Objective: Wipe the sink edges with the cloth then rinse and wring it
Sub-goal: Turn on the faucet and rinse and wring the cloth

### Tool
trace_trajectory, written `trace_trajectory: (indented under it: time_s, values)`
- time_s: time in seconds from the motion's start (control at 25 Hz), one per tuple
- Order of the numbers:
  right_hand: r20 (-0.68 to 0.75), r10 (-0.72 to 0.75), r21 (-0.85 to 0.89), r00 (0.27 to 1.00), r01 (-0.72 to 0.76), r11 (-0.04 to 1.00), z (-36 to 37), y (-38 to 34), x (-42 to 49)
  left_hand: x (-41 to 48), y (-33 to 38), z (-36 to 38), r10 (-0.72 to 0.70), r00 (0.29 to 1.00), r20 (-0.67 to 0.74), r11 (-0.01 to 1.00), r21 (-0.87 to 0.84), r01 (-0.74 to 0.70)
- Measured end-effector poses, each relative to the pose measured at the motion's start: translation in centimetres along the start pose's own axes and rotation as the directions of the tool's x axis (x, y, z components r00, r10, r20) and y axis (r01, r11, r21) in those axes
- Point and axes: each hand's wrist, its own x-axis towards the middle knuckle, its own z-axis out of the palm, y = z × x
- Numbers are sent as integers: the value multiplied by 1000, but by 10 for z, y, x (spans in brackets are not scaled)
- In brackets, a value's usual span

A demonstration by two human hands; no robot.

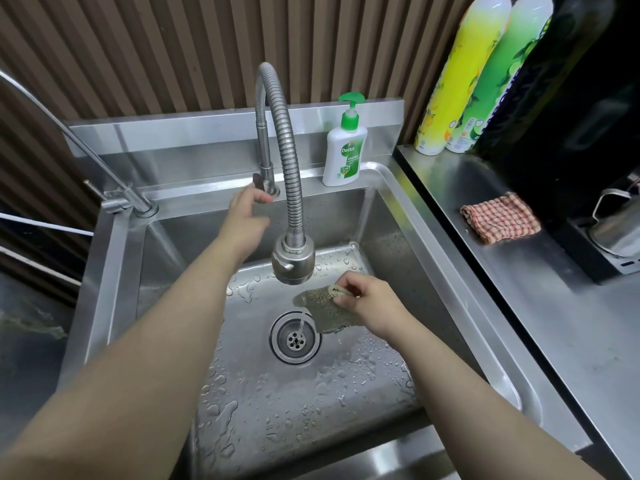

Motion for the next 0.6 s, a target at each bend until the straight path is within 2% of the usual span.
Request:
trace_trajectory:
  time_s: [0.04,0.12,0.16,0.24,0.28,0.32,0.36,0.4,0.44,0.52,0.6]
  values:
    - [38,-3,56,999,1,998,-1,-3,-2,-11,-12,0,-27,999,18,999,-45,28]
    - [113,-16,243,993,-12,970,-4,-8,-4,-49,-36,0,-189,977,103,957,-205,207]
    - [133,-22,344,991,-25,939,-5,-10,-4,-69,-45,3,-273,940,205,910,-262,321]
    - [149,-7,501,989,-69,863,-5,-12,-1,-104,-62,7,-386,815,431,757,-357,547]
    - [153,28,550,988,-108,828,-3,-12,1,-118,-65,8,-391,771,502,675,-413,611]
    - [155,82,579,985,-158,800,0,-11,3,-127,-68,8,-379,757,532,625,-457,633]
    - [148,144,577,978,-204,791,4,-9,6,-134,-67,10,-359,772,524,609,-496,619]
    - [129,195,534,972,-234,812,10,-6,9,-138,-66,12,-355,797,489,634,-501,590]
    - [104,219,439,970,-242,865,15,-5,11,-141,-64,14,-349,824,446,664,-503,553]
    - [56,193,197,980,-200,960,23,-7,12,-141,-63,16,-368,855,366,695,-503,514]
    - [45,152,125,987,-156,980,25,-14,12,-141,-61,9,-376,860,345,678,-531,509]
